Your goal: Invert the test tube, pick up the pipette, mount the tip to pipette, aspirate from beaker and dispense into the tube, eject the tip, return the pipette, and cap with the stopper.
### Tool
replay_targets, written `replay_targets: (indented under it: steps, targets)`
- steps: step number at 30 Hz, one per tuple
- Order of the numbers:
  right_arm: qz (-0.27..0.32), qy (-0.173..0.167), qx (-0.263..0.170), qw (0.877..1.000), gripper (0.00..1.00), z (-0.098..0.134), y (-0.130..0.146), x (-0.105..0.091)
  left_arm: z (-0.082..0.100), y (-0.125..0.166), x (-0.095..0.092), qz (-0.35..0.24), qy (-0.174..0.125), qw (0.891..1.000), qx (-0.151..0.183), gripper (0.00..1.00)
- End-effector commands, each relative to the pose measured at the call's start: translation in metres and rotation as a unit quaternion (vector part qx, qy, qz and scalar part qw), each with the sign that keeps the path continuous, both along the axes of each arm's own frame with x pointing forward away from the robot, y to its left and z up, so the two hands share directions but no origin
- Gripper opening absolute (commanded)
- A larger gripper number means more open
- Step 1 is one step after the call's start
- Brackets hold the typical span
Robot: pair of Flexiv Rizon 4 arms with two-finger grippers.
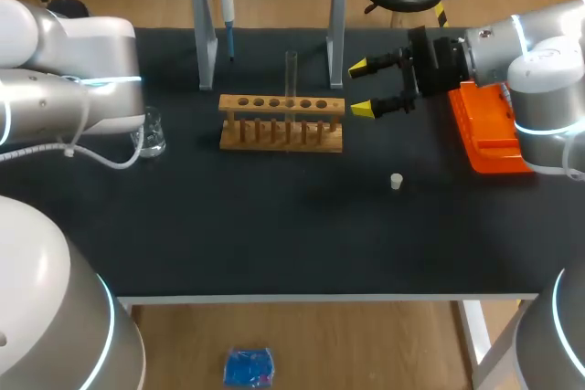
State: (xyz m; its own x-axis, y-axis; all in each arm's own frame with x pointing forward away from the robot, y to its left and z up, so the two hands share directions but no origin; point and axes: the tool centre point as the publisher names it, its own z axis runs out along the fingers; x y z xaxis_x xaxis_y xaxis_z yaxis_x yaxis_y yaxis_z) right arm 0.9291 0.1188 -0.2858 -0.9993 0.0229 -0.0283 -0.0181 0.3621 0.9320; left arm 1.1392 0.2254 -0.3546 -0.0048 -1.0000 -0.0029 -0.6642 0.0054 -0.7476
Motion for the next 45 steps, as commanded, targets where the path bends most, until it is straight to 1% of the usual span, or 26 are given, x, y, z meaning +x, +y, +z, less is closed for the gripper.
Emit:
replay_targets:
  steps: [1,13,25,28,32,39,45]
  targets:
    - [-0.001,-0.001,-0.001,1.0,1.0,0.0,0.0,-0.001,0.003,0.0,-0.003,0.0,-0.003,1.0,0.002,0.0]
    - [-0.001,-0.001,-0.001,1.0,1.0,0.0,0.0,-0.001,0.014,-0.003,-0.006,0.0,-0.009,1.0,0.011,0.0]
    - [-0.001,-0.001,-0.001,1.0,1.0,0.0,0.0,-0.001,0.029,-0.002,-0.005,-0.001,-0.016,1.0,0.024,0.0]
    - [-0.001,-0.001,-0.001,1.0,1.0,0.0,0.0,-0.001,0.033,-0.002,-0.006,-0.002,-0.017,0.999,0.034,0.0]
    - [-0.001,-0.001,-0.001,1.0,1.0,0.0,0.0,-0.001,0.038,-0.001,-0.007,0.0,-0.021,0.999,0.035,0.0]
    - [-0.001,-0.001,-0.001,1.0,1.0,0.0,0.0,-0.001,0.052,-0.002,-0.01,0.001,-0.031,0.999,0.034,0.0]
    - [-0.001,-0.001,-0.001,1.0,1.0,0.0,0.0,-0.001,0.072,-0.003,-0.016,-0.003,-0.044,0.998,0.04,0.0]
